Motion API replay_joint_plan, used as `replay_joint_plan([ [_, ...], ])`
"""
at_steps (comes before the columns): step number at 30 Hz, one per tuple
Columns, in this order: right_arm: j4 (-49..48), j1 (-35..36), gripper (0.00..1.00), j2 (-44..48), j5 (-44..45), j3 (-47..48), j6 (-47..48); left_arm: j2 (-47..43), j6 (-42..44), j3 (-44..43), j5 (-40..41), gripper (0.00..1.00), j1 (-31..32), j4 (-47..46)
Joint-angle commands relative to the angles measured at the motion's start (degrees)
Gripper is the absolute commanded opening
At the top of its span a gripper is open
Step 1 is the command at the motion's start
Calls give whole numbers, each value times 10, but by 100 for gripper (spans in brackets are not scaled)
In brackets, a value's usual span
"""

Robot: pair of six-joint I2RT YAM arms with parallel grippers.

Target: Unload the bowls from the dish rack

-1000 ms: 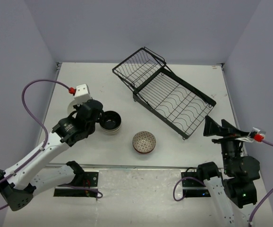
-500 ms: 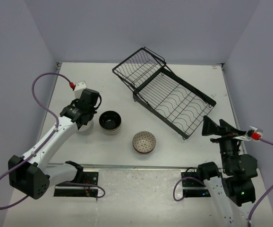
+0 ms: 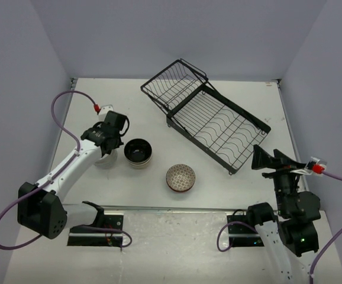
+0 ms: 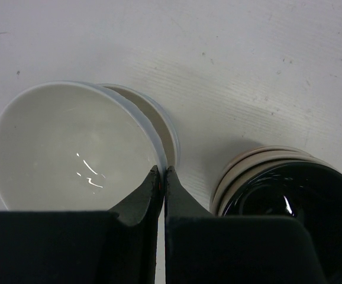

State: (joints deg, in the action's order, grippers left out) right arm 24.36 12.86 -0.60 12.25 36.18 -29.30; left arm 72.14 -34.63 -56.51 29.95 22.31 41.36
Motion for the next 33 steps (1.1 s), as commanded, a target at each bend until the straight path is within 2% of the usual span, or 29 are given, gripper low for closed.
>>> replay_joint_plan([
  [1,-24,4,99,64,-11,-3,7,0,30,-4,9,0,-10,-4],
  [23,-34,4,99,60,-13,-16,10,34,43,6,-4,0,-11,-5],
  [25,-34,4,99,59,-13,-16,10,32,40,4,-6,11,-11,-4],
  [29,-36,4,99,57,-14,-15,10,12,37,-1,-24,13,-11,-9],
  [30,-37,4,99,56,-16,-15,9,9,35,-3,-26,15,-11,-8],
  [31,-37,4,99,56,-17,-15,9,5,35,-5,-29,21,-11,-7],
  [33,-38,4,99,54,-19,-14,8,-5,34,-14,-35,25,-11,-4],
])
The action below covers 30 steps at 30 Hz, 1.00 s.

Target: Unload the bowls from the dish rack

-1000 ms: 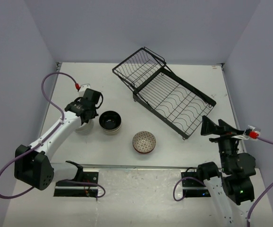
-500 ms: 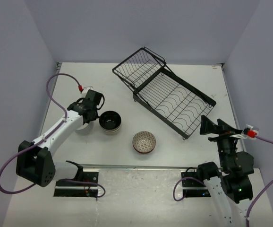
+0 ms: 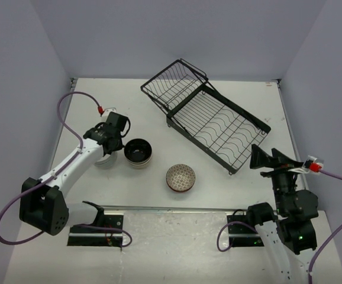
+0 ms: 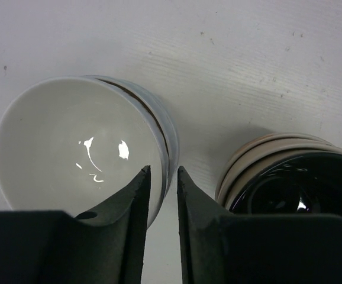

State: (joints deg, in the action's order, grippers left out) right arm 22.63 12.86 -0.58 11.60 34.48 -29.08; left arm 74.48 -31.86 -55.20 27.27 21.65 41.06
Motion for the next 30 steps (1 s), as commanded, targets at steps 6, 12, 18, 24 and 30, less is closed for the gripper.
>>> replay_joint_plan([
  [6,-30,4,99,42,-25,-1,1,-84,2,-61,-2,54,-5,31],
  [12,-52,4,99,-27,-77,18,23,-180,14,-119,33,100,-5,72],
  [18,75,4,99,-217,-33,146,116,-235,24,-197,121,100,-5,164],
  [24,152,4,99,-269,56,211,124,-328,86,-207,161,100,-5,176],
  [30,175,5,99,-230,45,205,114,-438,128,-142,142,100,0,119],
])
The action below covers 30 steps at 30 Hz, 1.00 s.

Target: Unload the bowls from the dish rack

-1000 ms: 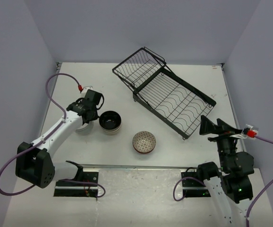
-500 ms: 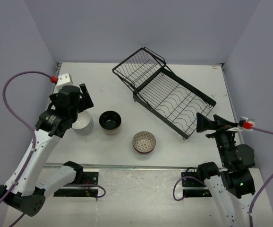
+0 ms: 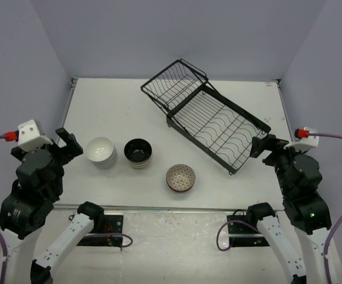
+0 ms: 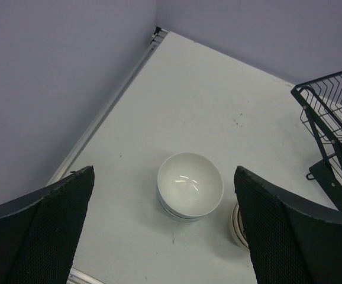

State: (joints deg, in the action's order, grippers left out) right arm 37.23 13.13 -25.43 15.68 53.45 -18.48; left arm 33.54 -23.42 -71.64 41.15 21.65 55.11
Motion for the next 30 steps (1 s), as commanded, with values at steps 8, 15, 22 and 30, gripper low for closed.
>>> replay_joint_plan([
  [8,32,9,99,100,-12,3,24,-122,87,67,-71,100,3,-42],
  [15,20,33,99,96,36,0,33,-151,87,86,-56,100,7,-46],
  [22,1,79,99,99,122,-12,65,-167,82,110,-61,100,15,-91],
  [30,-11,89,99,92,89,-31,59,-178,59,185,-27,100,18,-145],
])
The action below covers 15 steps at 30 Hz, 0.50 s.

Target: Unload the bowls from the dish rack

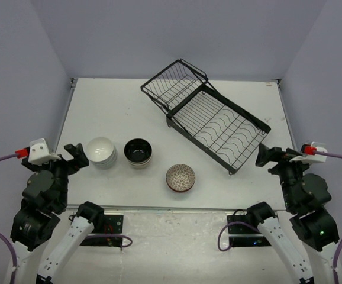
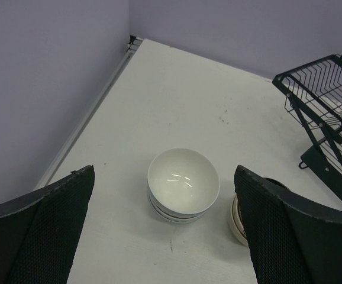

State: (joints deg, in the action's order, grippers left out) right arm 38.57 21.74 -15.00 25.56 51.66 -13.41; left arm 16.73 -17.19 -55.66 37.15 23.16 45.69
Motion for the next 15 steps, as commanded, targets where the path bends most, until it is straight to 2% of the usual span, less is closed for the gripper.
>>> replay_joint_plan([
  [1,-26,2,99,-13,-14,-16,8,-13,-2,33,10,100,3,-58],
  [10,-34,3,99,-18,-24,-23,-14,-25,8,76,-5,100,3,-97],
  [15,-57,3,99,-25,-60,-43,-27,-30,9,105,-20,100,3,-130],
])
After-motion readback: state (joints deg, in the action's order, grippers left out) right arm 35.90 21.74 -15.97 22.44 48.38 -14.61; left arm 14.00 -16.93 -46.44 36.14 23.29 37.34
